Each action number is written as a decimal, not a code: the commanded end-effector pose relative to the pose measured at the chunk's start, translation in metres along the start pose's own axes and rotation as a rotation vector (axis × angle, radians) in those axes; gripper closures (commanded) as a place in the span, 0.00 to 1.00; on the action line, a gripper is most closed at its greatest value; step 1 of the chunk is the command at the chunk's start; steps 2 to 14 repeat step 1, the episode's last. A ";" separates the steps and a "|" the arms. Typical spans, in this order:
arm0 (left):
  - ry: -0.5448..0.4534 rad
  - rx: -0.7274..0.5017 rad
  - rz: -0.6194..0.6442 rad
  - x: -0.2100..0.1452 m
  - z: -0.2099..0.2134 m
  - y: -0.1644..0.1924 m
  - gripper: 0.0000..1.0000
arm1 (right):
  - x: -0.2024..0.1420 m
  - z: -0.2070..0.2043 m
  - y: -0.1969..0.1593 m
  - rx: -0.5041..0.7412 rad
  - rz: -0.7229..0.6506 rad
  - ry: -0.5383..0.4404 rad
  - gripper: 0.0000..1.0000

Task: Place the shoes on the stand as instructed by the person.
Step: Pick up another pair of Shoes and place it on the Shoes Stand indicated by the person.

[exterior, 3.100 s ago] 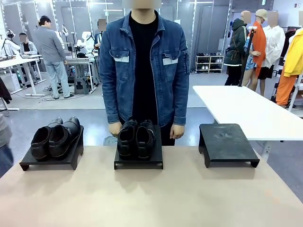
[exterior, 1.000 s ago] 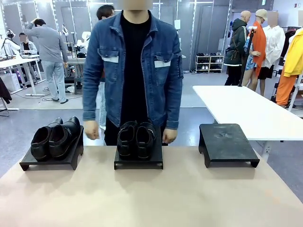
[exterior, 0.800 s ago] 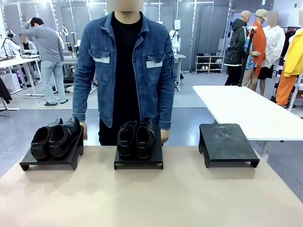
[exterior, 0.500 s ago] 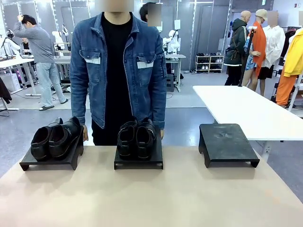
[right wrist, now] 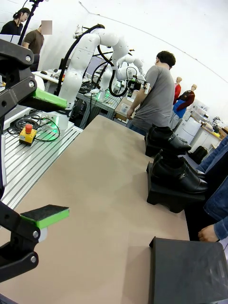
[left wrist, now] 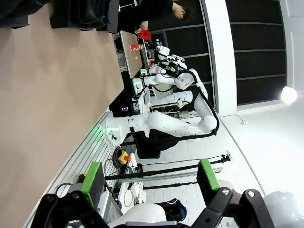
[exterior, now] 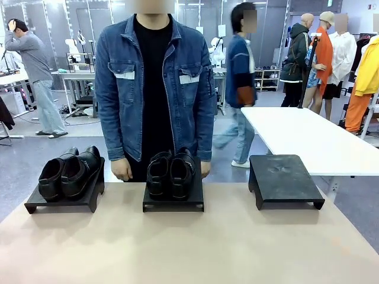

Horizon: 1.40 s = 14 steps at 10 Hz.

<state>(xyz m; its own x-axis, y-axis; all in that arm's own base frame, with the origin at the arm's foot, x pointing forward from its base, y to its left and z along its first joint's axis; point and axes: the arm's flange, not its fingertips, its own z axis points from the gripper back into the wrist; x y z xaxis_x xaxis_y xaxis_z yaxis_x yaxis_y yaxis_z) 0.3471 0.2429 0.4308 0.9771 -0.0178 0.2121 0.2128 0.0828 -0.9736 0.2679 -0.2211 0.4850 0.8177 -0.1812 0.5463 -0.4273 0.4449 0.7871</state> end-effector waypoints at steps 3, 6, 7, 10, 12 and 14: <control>0.013 0.010 0.001 -0.004 0.000 -0.003 0.00 | 0.001 0.001 0.001 0.012 0.021 -0.011 0.00; 0.013 0.010 0.001 -0.004 0.000 -0.003 0.00 | 0.001 0.001 0.001 0.012 0.021 -0.011 0.00; 0.013 0.010 0.001 -0.004 0.000 -0.003 0.00 | 0.001 0.001 0.001 0.012 0.021 -0.011 0.00; 0.013 0.010 0.001 -0.004 0.000 -0.003 0.00 | 0.001 0.001 0.001 0.012 0.021 -0.011 0.00; 0.013 0.010 0.001 -0.004 0.000 -0.003 0.00 | 0.001 0.001 0.001 0.012 0.021 -0.011 0.00; 0.013 0.010 0.001 -0.004 0.000 -0.003 0.00 | 0.001 0.001 0.001 0.012 0.021 -0.011 0.00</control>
